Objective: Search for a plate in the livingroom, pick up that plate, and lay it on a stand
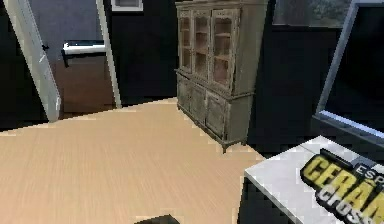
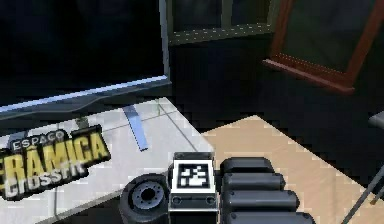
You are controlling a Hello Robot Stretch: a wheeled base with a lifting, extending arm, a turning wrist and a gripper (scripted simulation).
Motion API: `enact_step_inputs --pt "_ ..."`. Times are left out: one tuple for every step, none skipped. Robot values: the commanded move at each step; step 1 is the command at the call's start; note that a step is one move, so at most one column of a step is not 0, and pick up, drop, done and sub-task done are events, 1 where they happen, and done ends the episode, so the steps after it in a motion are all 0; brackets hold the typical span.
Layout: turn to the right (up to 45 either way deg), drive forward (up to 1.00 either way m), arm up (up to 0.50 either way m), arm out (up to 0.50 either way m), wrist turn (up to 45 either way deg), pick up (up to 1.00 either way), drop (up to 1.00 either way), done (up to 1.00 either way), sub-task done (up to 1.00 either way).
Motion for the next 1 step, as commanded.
enact_step_inputs --pt "36.0 0.00 0.00 0.00 0.0 0.00 0.00 0.00 0.00"
